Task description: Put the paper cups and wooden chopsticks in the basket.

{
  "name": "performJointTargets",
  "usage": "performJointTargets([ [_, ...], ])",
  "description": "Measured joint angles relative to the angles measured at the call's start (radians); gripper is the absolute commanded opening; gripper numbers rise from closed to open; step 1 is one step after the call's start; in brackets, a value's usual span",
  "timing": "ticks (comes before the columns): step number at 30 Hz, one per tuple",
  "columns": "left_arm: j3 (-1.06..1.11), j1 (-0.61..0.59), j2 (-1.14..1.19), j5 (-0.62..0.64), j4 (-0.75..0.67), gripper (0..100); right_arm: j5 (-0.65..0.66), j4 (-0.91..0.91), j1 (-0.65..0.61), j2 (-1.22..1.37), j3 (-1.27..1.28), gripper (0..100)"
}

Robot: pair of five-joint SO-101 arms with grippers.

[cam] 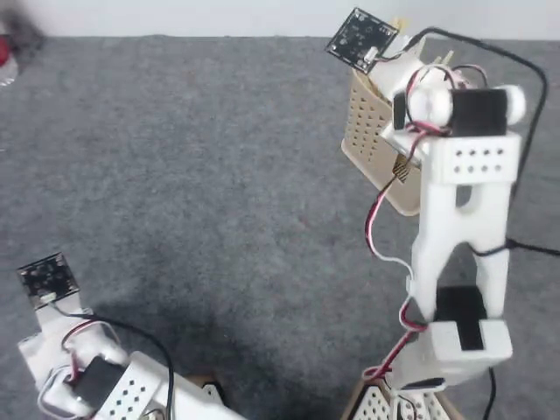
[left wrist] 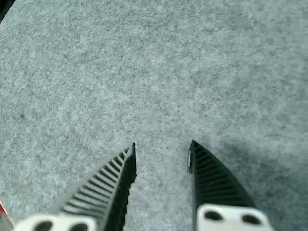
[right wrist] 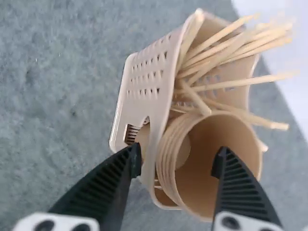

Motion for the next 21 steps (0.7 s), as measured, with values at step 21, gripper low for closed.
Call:
performJointTargets([
  [21, 0.0, 0.0, 0.0, 0.0, 0.0, 17, -0.003, 0.003, 0.031, 0.331, -0.009, 3.7],
])
